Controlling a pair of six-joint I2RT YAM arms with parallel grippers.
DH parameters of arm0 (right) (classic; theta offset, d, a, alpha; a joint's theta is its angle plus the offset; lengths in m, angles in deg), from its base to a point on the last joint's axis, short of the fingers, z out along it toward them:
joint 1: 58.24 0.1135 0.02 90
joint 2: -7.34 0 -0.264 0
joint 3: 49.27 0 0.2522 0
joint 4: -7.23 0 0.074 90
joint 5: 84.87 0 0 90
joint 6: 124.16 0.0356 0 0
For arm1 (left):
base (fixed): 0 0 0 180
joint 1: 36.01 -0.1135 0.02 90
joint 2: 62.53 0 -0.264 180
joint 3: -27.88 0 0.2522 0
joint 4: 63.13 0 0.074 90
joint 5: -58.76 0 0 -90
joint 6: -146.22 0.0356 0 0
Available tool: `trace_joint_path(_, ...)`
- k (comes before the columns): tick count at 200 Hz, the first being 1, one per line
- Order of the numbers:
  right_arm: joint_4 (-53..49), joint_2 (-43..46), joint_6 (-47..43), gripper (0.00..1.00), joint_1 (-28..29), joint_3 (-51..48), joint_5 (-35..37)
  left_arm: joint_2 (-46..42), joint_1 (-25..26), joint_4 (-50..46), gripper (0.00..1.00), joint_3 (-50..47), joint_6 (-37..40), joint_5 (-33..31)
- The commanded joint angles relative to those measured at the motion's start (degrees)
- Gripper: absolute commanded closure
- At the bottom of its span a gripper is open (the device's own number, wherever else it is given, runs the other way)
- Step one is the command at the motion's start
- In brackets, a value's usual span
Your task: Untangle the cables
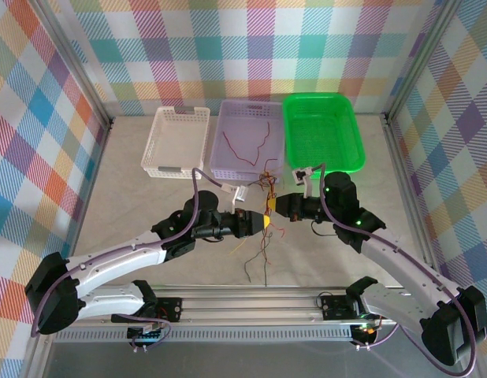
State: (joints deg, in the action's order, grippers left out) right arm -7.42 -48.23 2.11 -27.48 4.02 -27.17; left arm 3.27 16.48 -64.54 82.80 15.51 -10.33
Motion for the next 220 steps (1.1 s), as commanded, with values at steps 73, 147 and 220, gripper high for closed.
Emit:
trace_joint_path(73, 3.2, 1.3, 0.2, 1.0, 0.1, -0.2, -2.0, 1.1, 0.7, -2.1, 1.0, 1.9, 2.1, -2.5)
trace_joint_path(147, -6.9, 4.8, -5.4, 1.0, 0.0, 0.1, 3.0, -6.9, 0.4, -9.1, 1.0, 0.6, 5.3, -10.5)
trace_joint_path(220, -10.5, 5.8, -8.1, 1.0, -0.2, 0.3, 3.5, -11.8, -2.5, -14.2, 1.0, 1.0, 6.6, -10.7)
